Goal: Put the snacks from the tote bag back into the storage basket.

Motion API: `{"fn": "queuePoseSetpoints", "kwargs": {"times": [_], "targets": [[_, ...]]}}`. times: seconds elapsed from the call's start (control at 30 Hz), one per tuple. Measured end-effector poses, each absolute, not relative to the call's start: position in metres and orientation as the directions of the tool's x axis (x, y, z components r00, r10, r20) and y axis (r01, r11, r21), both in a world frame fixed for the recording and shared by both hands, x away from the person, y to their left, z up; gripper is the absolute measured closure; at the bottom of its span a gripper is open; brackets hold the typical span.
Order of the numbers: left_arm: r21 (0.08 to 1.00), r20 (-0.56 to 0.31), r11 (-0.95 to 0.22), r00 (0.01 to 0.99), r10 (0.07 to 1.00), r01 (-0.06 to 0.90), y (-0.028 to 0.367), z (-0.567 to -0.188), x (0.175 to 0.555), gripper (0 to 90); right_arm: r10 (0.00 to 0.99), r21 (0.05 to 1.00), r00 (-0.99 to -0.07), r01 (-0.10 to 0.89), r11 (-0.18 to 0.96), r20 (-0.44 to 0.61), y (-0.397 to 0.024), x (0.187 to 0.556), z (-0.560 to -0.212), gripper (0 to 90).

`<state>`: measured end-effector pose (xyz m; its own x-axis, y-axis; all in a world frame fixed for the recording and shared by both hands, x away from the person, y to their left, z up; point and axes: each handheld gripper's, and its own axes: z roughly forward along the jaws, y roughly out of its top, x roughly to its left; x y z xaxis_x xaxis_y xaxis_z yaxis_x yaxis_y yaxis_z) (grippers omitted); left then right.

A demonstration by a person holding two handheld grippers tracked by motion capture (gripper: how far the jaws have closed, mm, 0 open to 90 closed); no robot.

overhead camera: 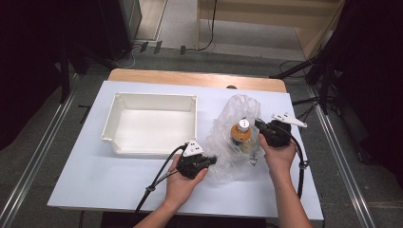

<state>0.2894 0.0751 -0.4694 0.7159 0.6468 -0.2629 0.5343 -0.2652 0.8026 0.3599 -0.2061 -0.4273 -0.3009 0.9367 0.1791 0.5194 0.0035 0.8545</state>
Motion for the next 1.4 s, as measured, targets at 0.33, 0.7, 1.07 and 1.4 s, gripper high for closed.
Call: {"fn": "queuePoseSetpoints", "kwargs": {"times": [0.33,0.7,1.07,1.4], "targets": [[0.774,-0.21,-0.323,0.701,0.682,0.545,0.073,-0.473,0.285,90.0,0.95,0.801,-0.264,0.598,0.028,0.164,-0.211,0.359,-0.464,90.0],[0.727,-0.196,-0.369,0.69,0.697,0.579,0.071,-0.477,0.286,90.0,0.965,0.76,-0.239,0.646,0.075,0.109,-0.215,0.359,-0.482,90.0],[0.733,-0.214,-0.356,0.693,0.689,0.58,0.073,-0.477,0.286,87.9,0.884,0.879,-0.4,0.475,-0.026,0.242,-0.224,0.308,-0.439,51.1],[0.756,-0.224,-0.328,0.695,0.684,0.567,0.072,-0.473,0.285,79.7,0.853,0.852,-0.478,0.517,0.079,0.21,-0.199,0.281,-0.453,73.9]]}}
